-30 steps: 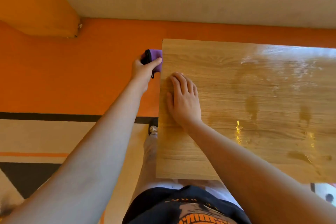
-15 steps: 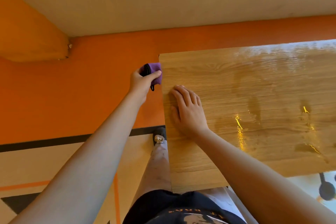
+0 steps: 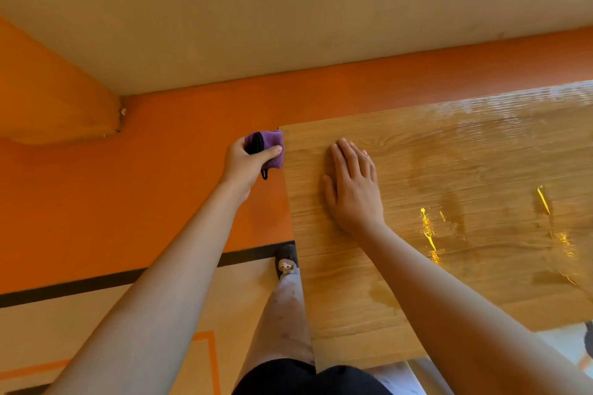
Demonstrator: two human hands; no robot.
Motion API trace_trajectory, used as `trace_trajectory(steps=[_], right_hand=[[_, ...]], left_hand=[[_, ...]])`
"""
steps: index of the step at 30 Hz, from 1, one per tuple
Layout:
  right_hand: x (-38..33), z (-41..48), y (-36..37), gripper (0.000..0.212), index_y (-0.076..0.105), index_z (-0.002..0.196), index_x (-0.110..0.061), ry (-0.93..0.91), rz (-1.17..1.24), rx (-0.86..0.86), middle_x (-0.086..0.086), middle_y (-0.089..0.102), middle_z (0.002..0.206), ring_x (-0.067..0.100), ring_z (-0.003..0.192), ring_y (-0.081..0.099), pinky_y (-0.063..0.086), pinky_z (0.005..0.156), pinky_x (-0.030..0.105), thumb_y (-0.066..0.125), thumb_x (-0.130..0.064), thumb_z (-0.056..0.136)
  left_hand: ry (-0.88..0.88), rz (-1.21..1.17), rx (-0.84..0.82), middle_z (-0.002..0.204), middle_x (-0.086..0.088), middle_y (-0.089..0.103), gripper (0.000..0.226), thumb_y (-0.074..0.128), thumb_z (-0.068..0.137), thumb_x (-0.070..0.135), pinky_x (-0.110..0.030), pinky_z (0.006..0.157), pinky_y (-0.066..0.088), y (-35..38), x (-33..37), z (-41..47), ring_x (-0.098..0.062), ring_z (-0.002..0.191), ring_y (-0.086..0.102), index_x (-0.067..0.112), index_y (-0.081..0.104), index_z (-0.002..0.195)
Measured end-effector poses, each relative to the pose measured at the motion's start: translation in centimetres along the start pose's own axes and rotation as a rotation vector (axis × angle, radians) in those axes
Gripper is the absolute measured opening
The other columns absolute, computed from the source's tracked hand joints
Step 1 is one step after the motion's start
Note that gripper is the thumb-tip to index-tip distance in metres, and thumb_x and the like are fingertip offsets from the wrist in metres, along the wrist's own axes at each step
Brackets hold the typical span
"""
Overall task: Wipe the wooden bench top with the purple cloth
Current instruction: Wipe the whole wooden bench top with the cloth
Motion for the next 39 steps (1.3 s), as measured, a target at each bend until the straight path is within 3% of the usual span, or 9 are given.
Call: trace_trajectory(steps=[5, 9, 15, 18, 21, 25, 29, 34, 39], right_hand=[[0.2, 0.0, 0.2, 0.055, 0.034, 0.143, -0.006, 0.002, -0.010, 0.013, 0.012, 0.034, 0.150, 0.025, 0.141, 0.024, 0.015, 0.118, 0.042, 0.036, -0.035, 0.096], [0.2, 0.1, 0.1, 0.055, 0.035, 0.143, -0.007, 0.000, 0.018, 0.016, 0.010, 0.034, 0.149, 0.025, 0.140, 0.024, 0.015, 0.118, 0.041, 0.040, -0.034, 0.095], [1.2, 2.2, -4.1, 0.054, 0.047, 0.132, -0.018, 0.122, 0.509, 0.096, -0.002, 0.049, 0.132, 0.016, 0.125, 0.041, 0.031, 0.106, 0.037, 0.064, -0.036, 0.084], [-2.5, 4.0, -4.5, 0.082, 0.026, 0.143, -0.034, -0.038, 0.727, -0.195, -0.008, 0.036, 0.145, 0.007, 0.134, 0.030, 0.025, 0.110, 0.028, 0.070, -0.046, 0.075], [-4.8, 4.8, -3.1, 0.063, 0.044, 0.134, -0.032, -0.104, 0.673, -0.482, -0.012, 0.055, 0.125, -0.003, 0.111, 0.049, 0.040, 0.095, 0.020, 0.074, -0.028, 0.078], [-4.3, 5.9, -2.4, 0.027, 0.059, 0.104, -0.030, -0.092, 0.500, -0.552, -0.016, 0.062, 0.092, 0.000, 0.082, 0.057, 0.045, 0.070, 0.023, 0.071, -0.036, 0.080], [-4.5, 6.0, -1.4, 0.018, 0.060, 0.092, -0.025, -0.083, 0.543, -0.581, -0.007, 0.066, 0.086, 0.011, 0.078, 0.062, 0.051, 0.071, 0.031, 0.071, -0.034, 0.081], [-0.2, 8.9, -2.5, 0.015, 0.057, 0.101, -0.017, 0.125, 0.626, -0.329, 0.000, 0.063, 0.095, 0.019, 0.085, 0.059, 0.050, 0.074, 0.038, 0.061, -0.026, 0.090], [0.1, 13.0, -3.7, 0.020, 0.055, 0.115, -0.019, 0.091, 0.505, -0.217, -0.004, 0.057, 0.103, 0.014, 0.089, 0.054, 0.041, 0.062, 0.020, 0.053, -0.023, 0.095]], left_hand=[[0.099, 0.055, 0.020, 0.086, 0.009, 0.066, 0.024, 0.078, 0.075, 0.007, -0.011, 0.059, 0.047, 0.5, 4.1, 2.2, -0.004, 0.077, 0.062, 0.021, 0.065, 0.089], [0.166, 0.157, -0.070, 0.099, -0.009, 0.071, 0.026, 0.074, 0.077, 0.004, -0.031, 0.071, 0.053, 1.5, 6.5, 2.2, -0.019, 0.079, 0.062, 0.004, 0.066, 0.101], [0.419, 0.434, -0.036, 0.089, 0.021, 0.056, 0.048, 0.086, 0.065, 0.020, -0.004, 0.059, 0.037, 1.7, 9.5, -3.1, 0.018, 0.078, 0.050, 0.022, 0.048, 0.093], [0.420, 0.494, -0.239, 0.092, 0.014, 0.064, 0.037, 0.086, 0.067, 0.023, -0.007, 0.062, 0.040, 3.8, 8.4, -5.3, 0.003, 0.085, 0.059, 0.024, 0.056, 0.088], [0.479, 0.517, -0.270, 0.098, 0.008, 0.063, 0.033, 0.084, 0.068, 0.024, -0.009, 0.069, 0.044, 4.4, 8.6, -6.9, -0.006, 0.089, 0.061, 0.025, 0.060, 0.090], [0.422, 0.278, -0.250, 0.093, 0.008, 0.066, 0.040, 0.084, 0.069, 0.020, -0.015, 0.063, 0.052, 3.2, 7.3, -8.1, 0.000, 0.081, 0.067, 0.031, 0.051, 0.089], [0.413, 0.216, -0.201, 0.099, 0.010, 0.064, 0.042, 0.082, 0.071, 0.020, -0.017, 0.074, 0.054, 2.2, 6.4, -8.3, 0.000, 0.087, 0.064, 0.037, 0.053, 0.095], [0.310, 0.054, 0.106, 0.102, 0.008, 0.058, 0.023, 0.066, 0.089, 0.028, -0.020, 0.075, 0.045, -0.1, 3.4, -6.7, -0.007, 0.094, 0.057, 0.021, 0.053, 0.107], [0.013, 0.210, 0.142, 0.080, 0.008, 0.055, 0.037, 0.036, 0.099, 0.051, -0.027, 0.054, 0.034, 4.6, -1.2, -5.3, -0.010, 0.067, 0.053, 0.018, 0.053, 0.100]])
Point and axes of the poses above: each hand's wrist, its own z-axis towards the middle knuckle, its own y-axis out of the palm, x = y × z, the point moved 10 cm from there along z, towards the middle knuckle
